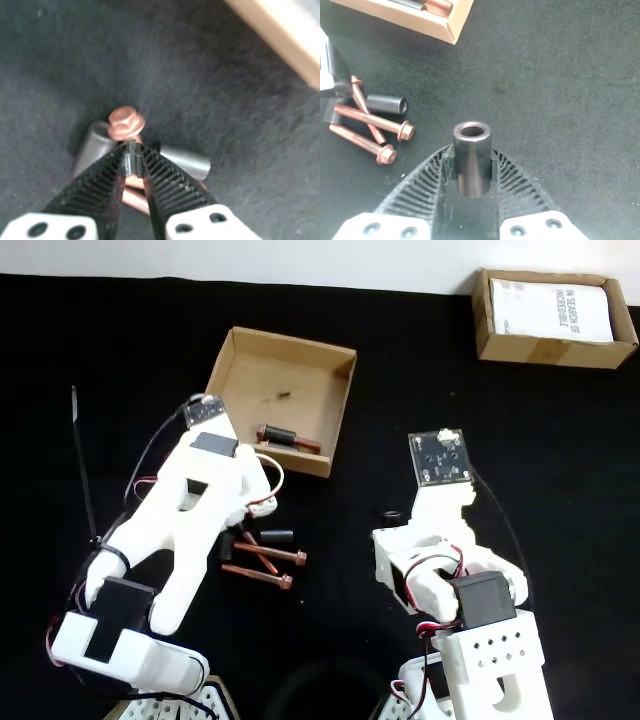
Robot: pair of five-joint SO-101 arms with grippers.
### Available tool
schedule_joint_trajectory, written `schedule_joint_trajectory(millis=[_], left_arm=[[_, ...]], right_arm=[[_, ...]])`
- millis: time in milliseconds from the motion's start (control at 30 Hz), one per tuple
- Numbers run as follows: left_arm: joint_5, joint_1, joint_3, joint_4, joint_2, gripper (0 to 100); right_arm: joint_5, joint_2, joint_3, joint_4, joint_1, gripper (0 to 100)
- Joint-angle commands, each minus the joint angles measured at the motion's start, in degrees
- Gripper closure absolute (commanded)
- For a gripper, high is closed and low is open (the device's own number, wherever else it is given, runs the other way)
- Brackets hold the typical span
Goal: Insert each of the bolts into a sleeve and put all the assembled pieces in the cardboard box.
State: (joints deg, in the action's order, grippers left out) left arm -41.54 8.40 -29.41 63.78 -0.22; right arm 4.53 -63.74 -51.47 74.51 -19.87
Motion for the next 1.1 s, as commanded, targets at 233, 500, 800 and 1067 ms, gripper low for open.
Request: schedule_joint_trajectory(millis=[233, 500, 800, 1067], left_arm=[[0.0, 0.3, 1.5, 0.5, -0.2, 83], [-0.2, 0.0, 1.2, 0.6, -0.1, 83], [0.1, -0.9, -2.9, 1.7, -0.6, 83], [0.1, -7.1, -3.4, 1.2, -0.1, 83]], right_arm=[[0.3, -0.7, 0.7, -0.9, 0.4, 99.1], [0.3, -0.7, 0.7, -0.9, 0.4, 99.1], [0.3, -0.7, 0.7, -1.0, 0.4, 99.1], [0.3, -0.7, 0.7, -1.0, 0.4, 99.1]])
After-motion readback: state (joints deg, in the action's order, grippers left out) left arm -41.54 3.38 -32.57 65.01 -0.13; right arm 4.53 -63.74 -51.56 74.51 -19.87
